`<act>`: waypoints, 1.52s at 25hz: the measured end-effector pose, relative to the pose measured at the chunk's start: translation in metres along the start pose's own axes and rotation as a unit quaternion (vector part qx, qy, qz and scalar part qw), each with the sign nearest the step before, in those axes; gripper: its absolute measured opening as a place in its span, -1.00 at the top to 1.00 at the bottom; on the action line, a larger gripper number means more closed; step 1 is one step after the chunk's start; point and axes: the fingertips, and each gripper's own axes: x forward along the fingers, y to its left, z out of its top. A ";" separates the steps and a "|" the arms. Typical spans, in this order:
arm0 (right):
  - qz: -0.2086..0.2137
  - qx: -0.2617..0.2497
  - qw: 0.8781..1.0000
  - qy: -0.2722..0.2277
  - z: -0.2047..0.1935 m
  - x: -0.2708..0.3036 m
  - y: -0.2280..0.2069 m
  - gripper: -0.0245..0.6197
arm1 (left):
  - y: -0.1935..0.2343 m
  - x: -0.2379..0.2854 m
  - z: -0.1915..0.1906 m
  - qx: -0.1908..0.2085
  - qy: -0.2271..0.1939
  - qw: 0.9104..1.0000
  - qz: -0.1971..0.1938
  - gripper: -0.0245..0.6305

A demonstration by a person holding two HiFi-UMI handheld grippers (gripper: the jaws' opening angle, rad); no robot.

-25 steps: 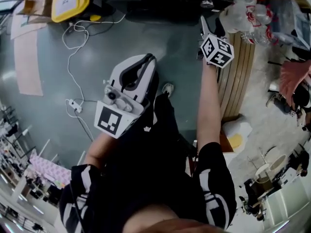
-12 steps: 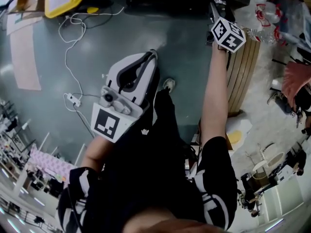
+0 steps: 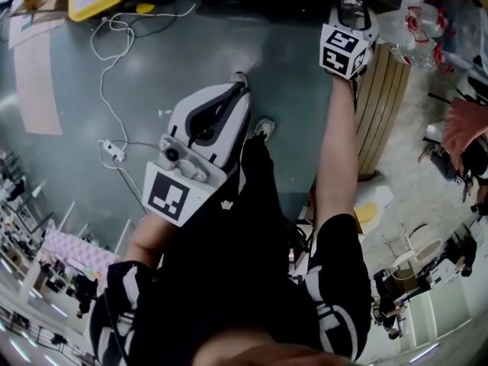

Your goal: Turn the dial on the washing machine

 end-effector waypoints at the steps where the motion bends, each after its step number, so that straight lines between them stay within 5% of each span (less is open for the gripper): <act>1: 0.004 0.014 1.000 -0.004 0.000 -0.001 0.000 0.03 | 0.001 -0.001 0.000 -0.003 -0.001 1.000 0.002 0.82; 5: 0.058 0.143 0.988 -0.029 -0.002 -0.006 -0.003 -0.04 | 0.003 -0.004 0.000 -0.007 -0.003 1.000 0.007 0.82; 10: 0.118 0.301 0.946 -0.032 -0.010 0.000 -0.004 -0.05 | 0.005 -0.005 -0.002 -0.019 -0.002 1.000 0.006 0.82; 13: 0.126 0.351 0.927 -0.033 -0.010 0.004 -0.007 -0.03 | 0.005 -0.005 -0.002 -0.021 -0.003 1.000 0.004 0.82; 16: 0.111 0.324 0.939 -0.026 -0.009 0.004 -0.009 0.00 | 0.005 -0.005 -0.001 -0.019 -0.002 1.000 0.004 0.82; 19: 0.061 0.200 0.978 -0.006 -0.009 0.005 -0.005 0.01 | 0.009 -0.004 -0.007 -0.019 0.003 1.000 0.005 0.82; 22: 0.017 0.104 0.994 0.004 -0.008 0.011 0.006 0.01 | 0.020 -0.006 -0.014 -0.023 0.008 1.000 0.006 0.82; 27: 0.021 0.151 0.988 -0.002 -0.003 -0.011 0.006 -0.05 | 0.017 -0.017 -0.004 -0.020 0.001 1.000 0.005 0.82; 32: 0.042 0.194 0.980 -0.020 0.028 -0.116 -0.015 -0.04 | -0.029 -0.049 0.059 0.010 -0.033 0.999 0.012 0.82; 38: 0.100 0.260 0.956 -0.092 0.107 -0.318 -0.055 0.55 | -0.125 -0.118 0.150 0.052 -0.062 0.996 0.027 0.82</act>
